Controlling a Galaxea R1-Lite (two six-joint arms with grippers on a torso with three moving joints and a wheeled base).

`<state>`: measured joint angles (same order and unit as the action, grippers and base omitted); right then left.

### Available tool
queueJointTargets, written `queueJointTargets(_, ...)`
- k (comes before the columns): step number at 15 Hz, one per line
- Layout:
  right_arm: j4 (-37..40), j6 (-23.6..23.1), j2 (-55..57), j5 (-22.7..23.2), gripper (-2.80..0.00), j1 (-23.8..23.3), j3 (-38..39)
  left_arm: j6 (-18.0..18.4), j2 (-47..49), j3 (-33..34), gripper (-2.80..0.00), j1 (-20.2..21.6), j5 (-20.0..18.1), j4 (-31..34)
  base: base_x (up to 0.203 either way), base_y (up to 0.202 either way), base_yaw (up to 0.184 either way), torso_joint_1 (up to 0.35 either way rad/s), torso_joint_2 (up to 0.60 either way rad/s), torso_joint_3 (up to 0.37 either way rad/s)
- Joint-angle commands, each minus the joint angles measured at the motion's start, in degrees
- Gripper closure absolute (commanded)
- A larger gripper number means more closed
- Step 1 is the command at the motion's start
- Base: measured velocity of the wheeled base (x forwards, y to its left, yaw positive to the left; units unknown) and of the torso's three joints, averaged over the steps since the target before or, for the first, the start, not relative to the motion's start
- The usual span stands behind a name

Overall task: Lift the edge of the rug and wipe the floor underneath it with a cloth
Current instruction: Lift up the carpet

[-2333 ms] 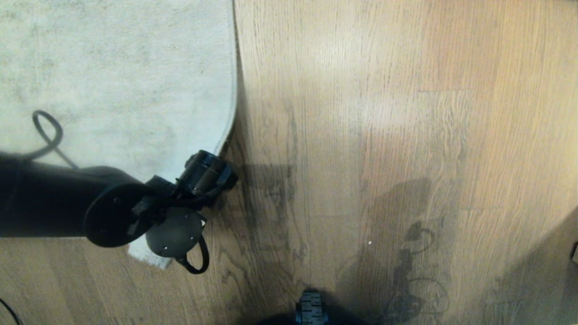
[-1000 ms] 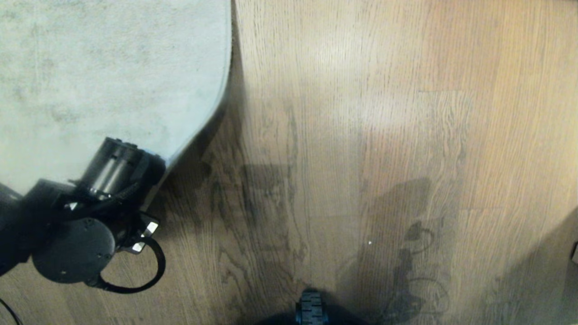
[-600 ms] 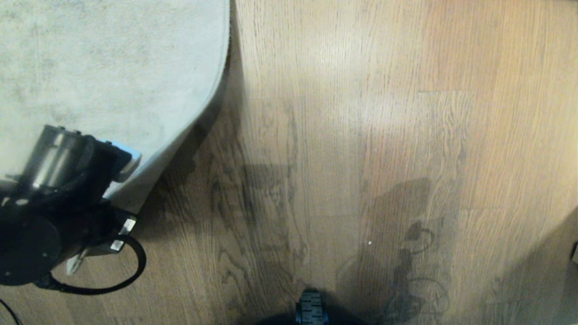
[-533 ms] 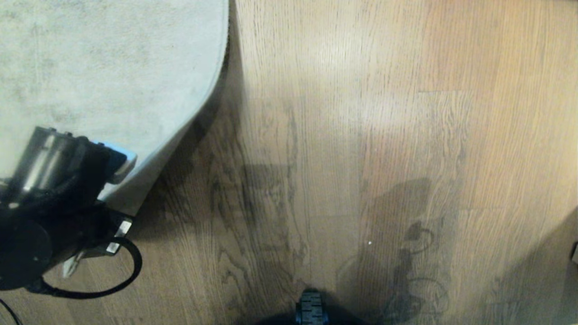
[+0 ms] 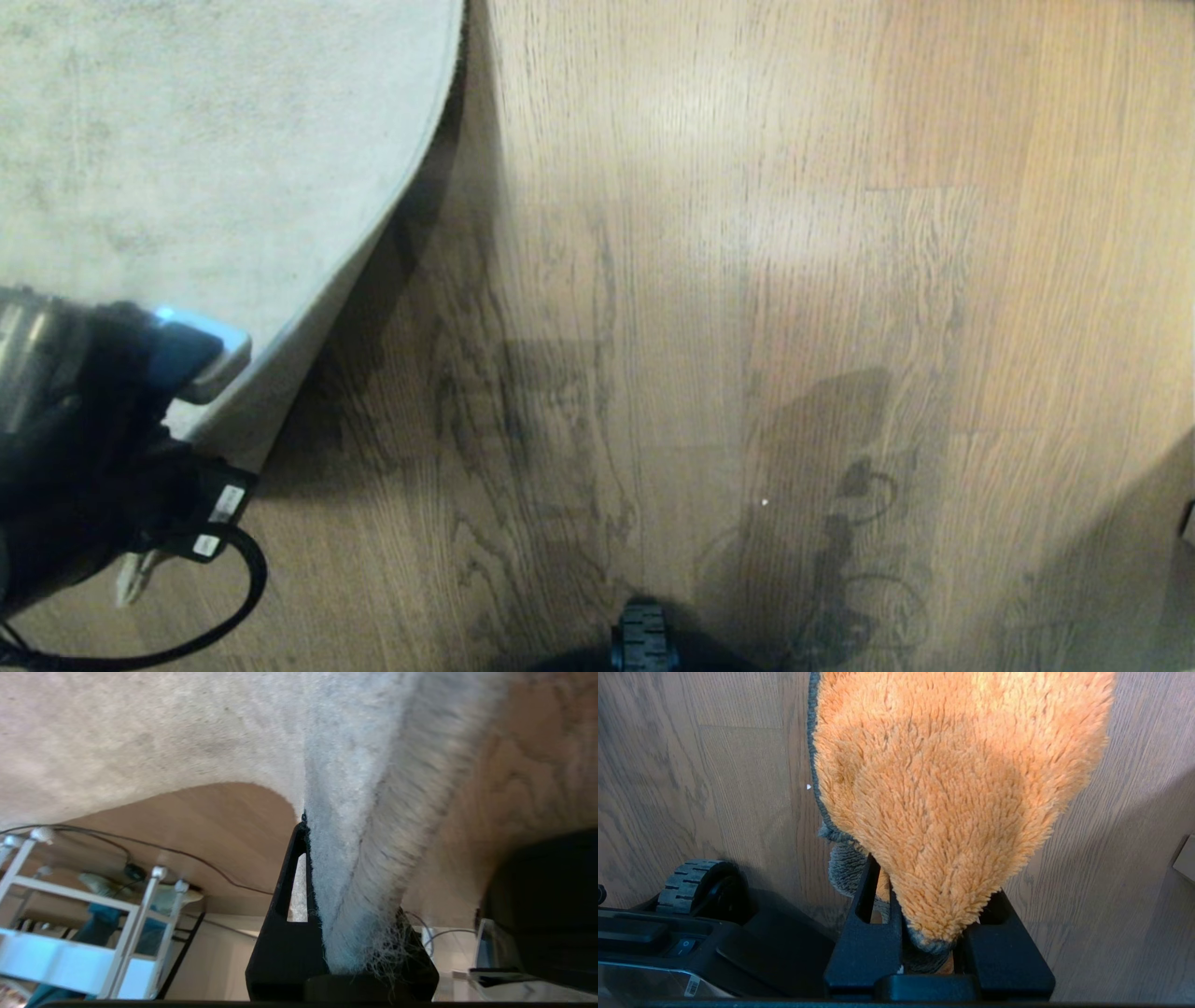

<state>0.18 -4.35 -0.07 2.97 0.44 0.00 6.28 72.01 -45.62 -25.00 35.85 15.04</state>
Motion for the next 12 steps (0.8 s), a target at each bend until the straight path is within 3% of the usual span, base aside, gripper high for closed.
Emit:
queueJointTargets(1,-0.01,-0.04,0.07,0.01,0.0,0.0,0.0,0.05,-1.04,-0.06,0.0,-0.04,-0.74,-0.05,0.0,0.0,0.0,0.0,0.0,0.0)
queueJointTargets(12,-0.01,-0.04,0.07,0.01,0.0,0.0,0.0,-0.21,-1.51,1.86,0.0,0.03,-0.93,-0.16,0.0,0.0,0.0,0.0,0.0,0.0)
